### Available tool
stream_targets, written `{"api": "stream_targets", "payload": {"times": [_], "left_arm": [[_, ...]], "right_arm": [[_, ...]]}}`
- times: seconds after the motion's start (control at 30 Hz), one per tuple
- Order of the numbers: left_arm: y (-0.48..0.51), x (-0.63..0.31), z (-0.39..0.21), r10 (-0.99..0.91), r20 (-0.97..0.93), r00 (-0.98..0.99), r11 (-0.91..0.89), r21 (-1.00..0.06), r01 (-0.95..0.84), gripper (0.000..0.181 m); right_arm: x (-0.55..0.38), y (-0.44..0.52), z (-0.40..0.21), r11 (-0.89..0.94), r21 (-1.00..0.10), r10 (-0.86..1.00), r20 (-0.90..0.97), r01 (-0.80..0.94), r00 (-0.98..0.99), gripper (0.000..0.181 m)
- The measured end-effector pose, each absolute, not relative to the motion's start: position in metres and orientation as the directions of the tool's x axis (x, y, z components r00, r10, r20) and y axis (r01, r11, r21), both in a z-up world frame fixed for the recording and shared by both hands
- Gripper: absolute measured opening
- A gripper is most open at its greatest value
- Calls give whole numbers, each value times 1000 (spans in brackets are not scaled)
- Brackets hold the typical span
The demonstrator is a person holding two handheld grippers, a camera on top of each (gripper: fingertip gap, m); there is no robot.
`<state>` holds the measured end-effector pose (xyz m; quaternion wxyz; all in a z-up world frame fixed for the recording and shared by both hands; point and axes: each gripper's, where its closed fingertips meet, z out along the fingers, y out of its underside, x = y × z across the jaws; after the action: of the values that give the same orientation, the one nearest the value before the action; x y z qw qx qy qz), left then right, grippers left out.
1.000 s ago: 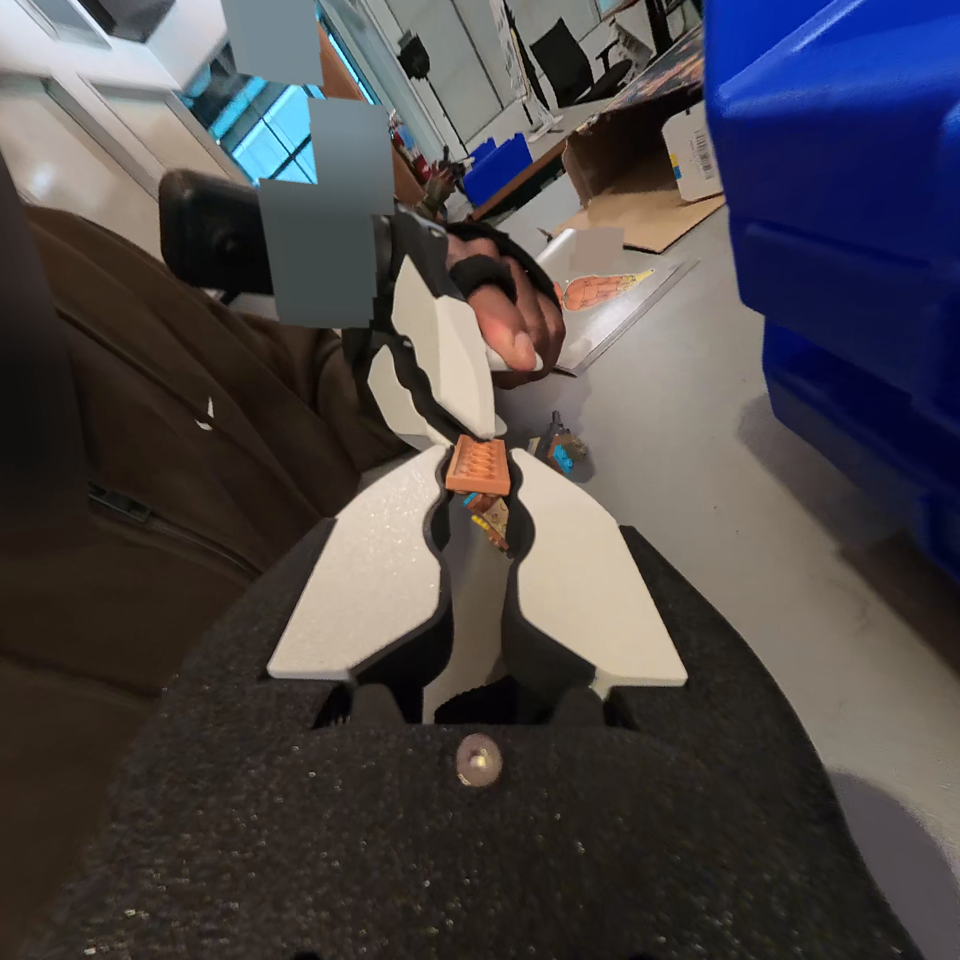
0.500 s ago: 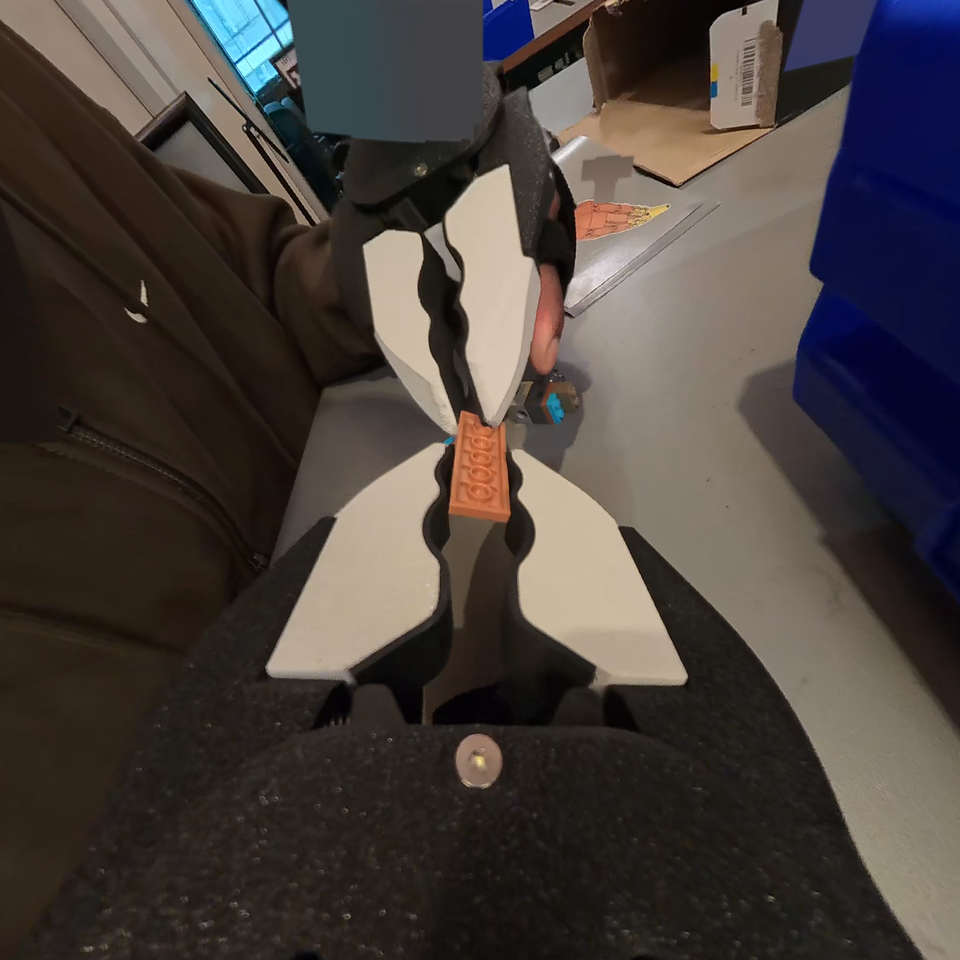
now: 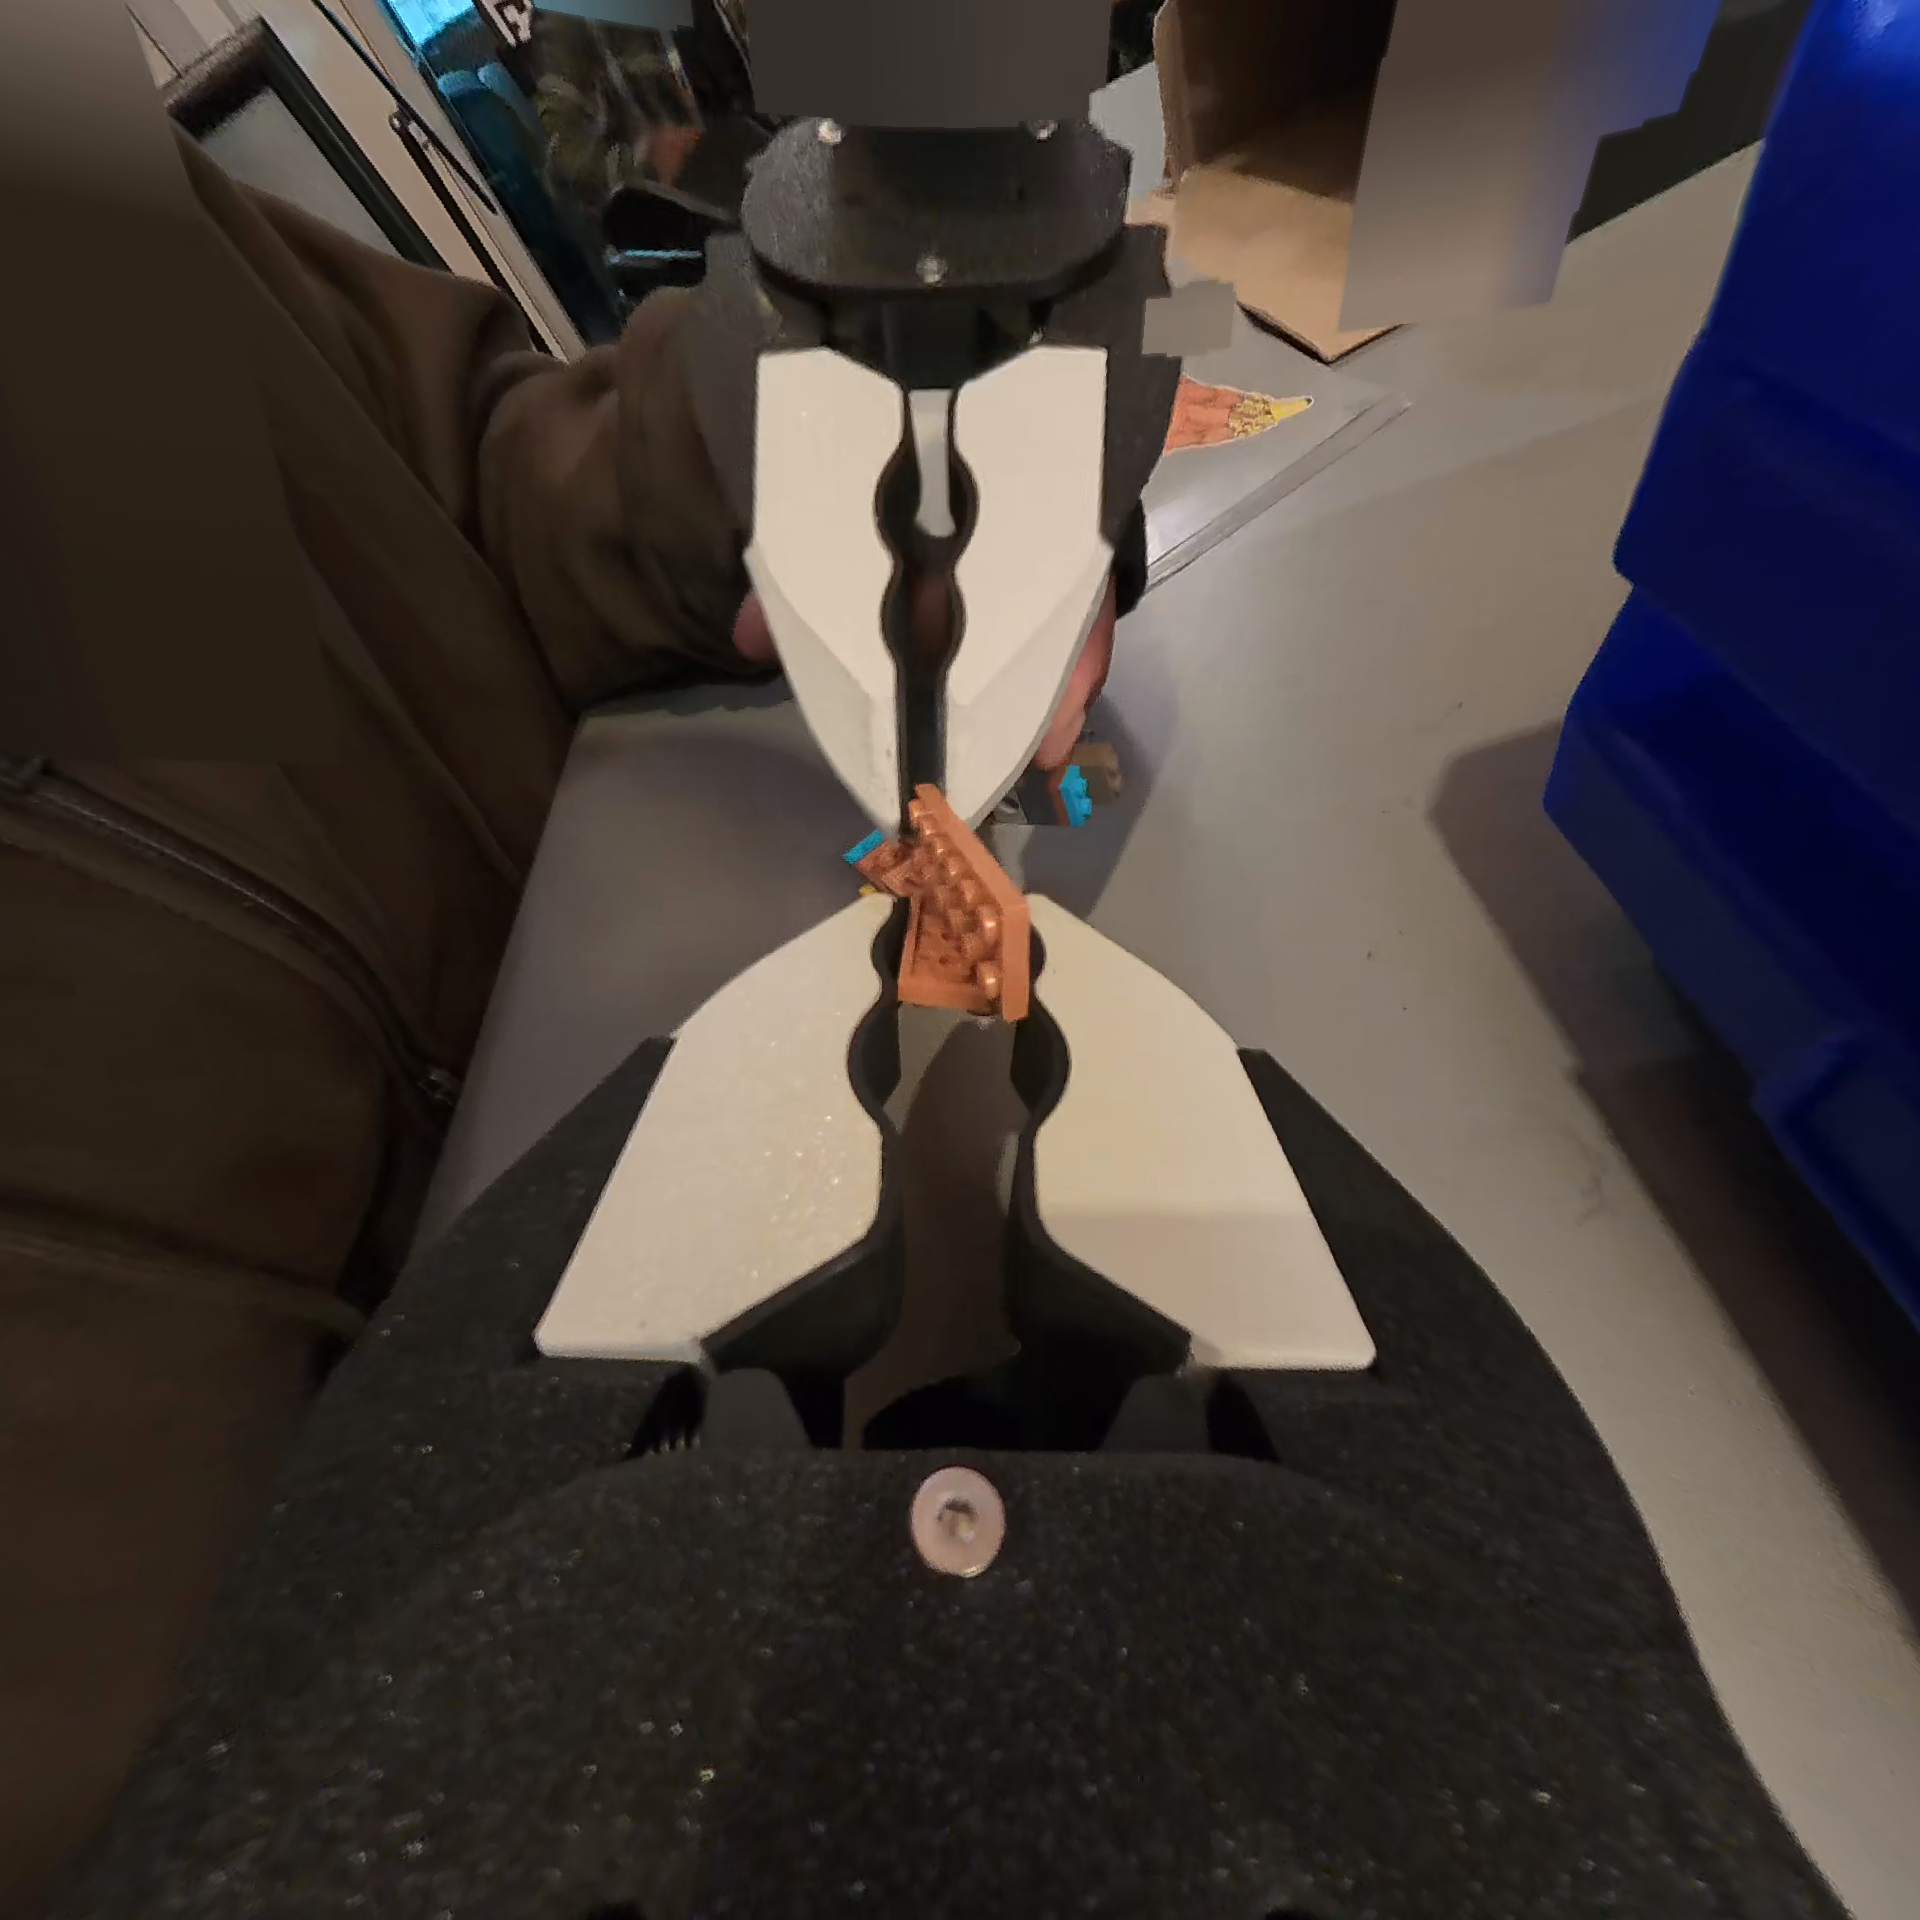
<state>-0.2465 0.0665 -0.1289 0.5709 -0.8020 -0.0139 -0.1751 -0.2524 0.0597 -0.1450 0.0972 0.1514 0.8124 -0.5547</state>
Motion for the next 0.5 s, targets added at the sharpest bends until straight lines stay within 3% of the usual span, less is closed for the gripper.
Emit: {"api": "stream_targets", "payload": {"times": [0.27,0.5], "left_arm": [[66,-261,-114,-121,243,962,-239,-948,209,3],[56,-284,-81,-13,171,985,-35,-985,170,4]], "right_arm": [[-261,64,-136,282,-894,172,-309,347,-935,18],[-281,74,-76,123,-979,296,-120,163,-948,18]]}}
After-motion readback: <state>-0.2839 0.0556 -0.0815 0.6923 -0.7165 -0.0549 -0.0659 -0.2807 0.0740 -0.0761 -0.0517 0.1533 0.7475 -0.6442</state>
